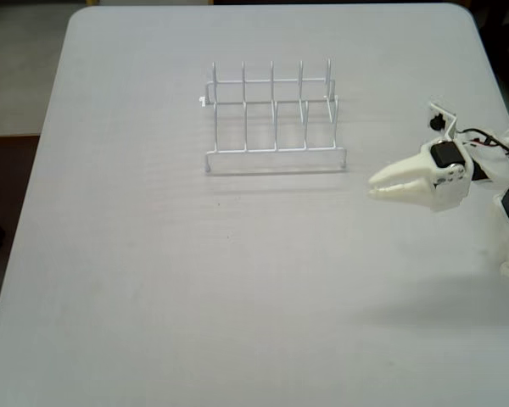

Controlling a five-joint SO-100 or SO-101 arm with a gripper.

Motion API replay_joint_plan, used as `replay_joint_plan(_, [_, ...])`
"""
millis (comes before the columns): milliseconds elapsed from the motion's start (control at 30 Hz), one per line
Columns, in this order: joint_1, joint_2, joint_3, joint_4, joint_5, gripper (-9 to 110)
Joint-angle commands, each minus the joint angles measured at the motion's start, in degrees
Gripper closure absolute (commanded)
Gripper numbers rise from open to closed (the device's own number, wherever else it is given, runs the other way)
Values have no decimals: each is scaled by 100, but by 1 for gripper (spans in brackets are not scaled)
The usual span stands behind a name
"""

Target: Would you please take all the plates for me?

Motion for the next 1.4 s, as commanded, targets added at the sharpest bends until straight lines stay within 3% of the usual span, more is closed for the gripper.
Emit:
replay_joint_plan(0, [149, 264, 220, 0, 97, 102])
replay_joint_plan(600, [624, 879, 1283, 1107, 290, 102])
replay_joint_plan(1367, [1055, 888, 1749, 1336, 105, 102])
